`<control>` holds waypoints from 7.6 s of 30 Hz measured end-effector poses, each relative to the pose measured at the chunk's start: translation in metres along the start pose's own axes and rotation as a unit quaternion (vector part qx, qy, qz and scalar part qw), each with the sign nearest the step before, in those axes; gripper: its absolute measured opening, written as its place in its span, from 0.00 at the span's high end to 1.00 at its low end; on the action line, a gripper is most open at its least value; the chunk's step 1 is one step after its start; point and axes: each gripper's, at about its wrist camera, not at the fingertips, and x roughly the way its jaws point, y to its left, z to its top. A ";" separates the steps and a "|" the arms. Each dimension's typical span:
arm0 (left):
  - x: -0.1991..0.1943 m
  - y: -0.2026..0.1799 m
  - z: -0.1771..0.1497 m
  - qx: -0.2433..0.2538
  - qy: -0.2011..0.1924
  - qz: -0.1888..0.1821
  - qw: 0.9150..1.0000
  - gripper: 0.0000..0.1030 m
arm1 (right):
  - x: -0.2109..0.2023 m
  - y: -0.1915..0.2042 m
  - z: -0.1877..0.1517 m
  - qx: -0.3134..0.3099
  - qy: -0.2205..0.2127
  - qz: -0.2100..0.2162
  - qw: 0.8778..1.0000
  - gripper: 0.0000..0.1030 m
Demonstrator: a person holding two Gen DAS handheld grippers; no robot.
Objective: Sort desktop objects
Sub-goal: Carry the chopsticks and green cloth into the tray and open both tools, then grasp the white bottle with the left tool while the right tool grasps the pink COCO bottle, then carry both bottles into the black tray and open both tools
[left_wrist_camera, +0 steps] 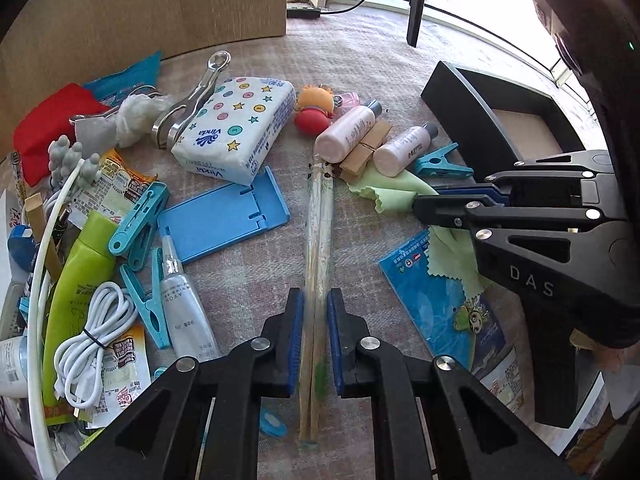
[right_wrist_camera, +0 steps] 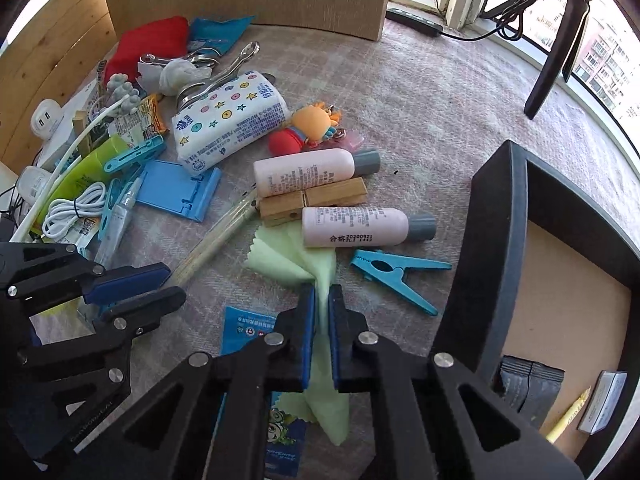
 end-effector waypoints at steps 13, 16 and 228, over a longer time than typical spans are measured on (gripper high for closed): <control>-0.019 -0.005 -0.023 -0.020 -0.008 -0.027 0.999 0.96 | -0.046 0.006 -0.026 0.012 -0.035 0.003 0.999 0.94; -0.026 0.001 -0.021 -0.025 -0.013 -0.027 0.999 0.97 | -0.056 0.008 -0.031 0.017 -0.042 0.007 0.999 0.94; -0.063 -0.171 0.061 0.109 -0.058 -0.136 0.983 0.56 | -0.149 -0.167 -0.087 0.326 -0.118 -0.080 0.934 0.60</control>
